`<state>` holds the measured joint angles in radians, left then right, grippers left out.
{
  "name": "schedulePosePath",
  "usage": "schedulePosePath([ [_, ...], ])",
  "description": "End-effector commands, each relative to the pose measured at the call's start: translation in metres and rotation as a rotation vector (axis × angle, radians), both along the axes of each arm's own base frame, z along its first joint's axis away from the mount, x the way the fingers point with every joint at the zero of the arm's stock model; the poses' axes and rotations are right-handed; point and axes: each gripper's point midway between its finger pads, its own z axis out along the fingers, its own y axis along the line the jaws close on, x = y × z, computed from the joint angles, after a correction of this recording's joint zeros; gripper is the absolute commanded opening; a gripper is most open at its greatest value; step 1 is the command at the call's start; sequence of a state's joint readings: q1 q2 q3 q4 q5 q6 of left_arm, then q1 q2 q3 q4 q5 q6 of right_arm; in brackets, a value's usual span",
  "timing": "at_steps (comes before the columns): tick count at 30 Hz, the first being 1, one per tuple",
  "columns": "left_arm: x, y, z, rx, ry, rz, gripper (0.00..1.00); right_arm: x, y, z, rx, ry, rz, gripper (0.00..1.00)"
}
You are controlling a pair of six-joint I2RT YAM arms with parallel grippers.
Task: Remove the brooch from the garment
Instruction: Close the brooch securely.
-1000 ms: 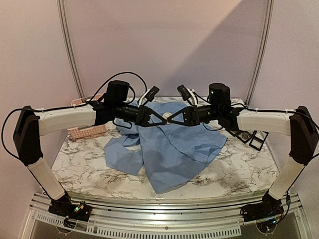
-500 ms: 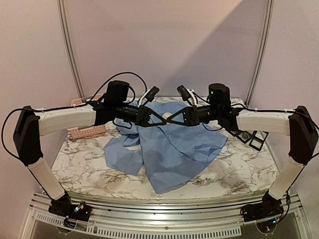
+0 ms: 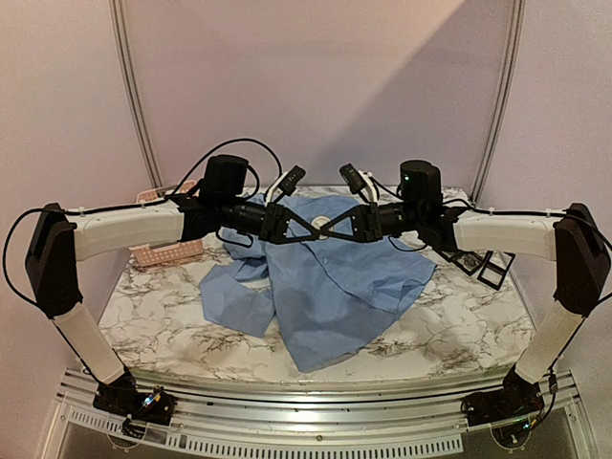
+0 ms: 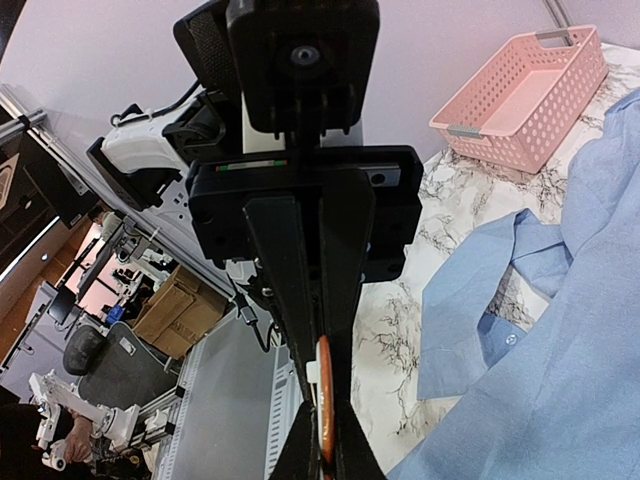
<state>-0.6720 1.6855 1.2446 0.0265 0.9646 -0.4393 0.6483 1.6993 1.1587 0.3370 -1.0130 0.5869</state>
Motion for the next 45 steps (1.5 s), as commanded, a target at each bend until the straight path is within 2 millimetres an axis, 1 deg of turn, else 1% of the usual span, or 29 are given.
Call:
schedulePosePath([
  [1, -0.003, 0.000, -0.001, -0.006, -0.010, -0.013, 0.00, 0.009, 0.003, -0.005, -0.013, 0.001, -0.057, 0.00],
  [11, -0.004, 0.000, 0.000, -0.007, -0.013, -0.015, 0.00, 0.016, 0.001, -0.003, -0.010, 0.001, -0.106, 0.00],
  [18, -0.003, 0.000, 0.000, -0.005, -0.012, -0.013, 0.00, 0.023, -0.002, -0.001, -0.001, 0.010, -0.174, 0.00],
  [25, -0.004, 0.000, 0.000, -0.005, -0.011, -0.014, 0.00, 0.033, -0.004, -0.007, -0.026, 0.027, -0.241, 0.00],
  [34, -0.004, 0.000, 0.001, -0.007, -0.014, -0.014, 0.00, 0.044, -0.011, -0.006, -0.025, 0.027, -0.333, 0.00],
  [45, -0.005, 0.000, 0.002, -0.009, -0.014, -0.017, 0.00, 0.058, -0.018, -0.013, -0.049, 0.058, -0.435, 0.00],
])
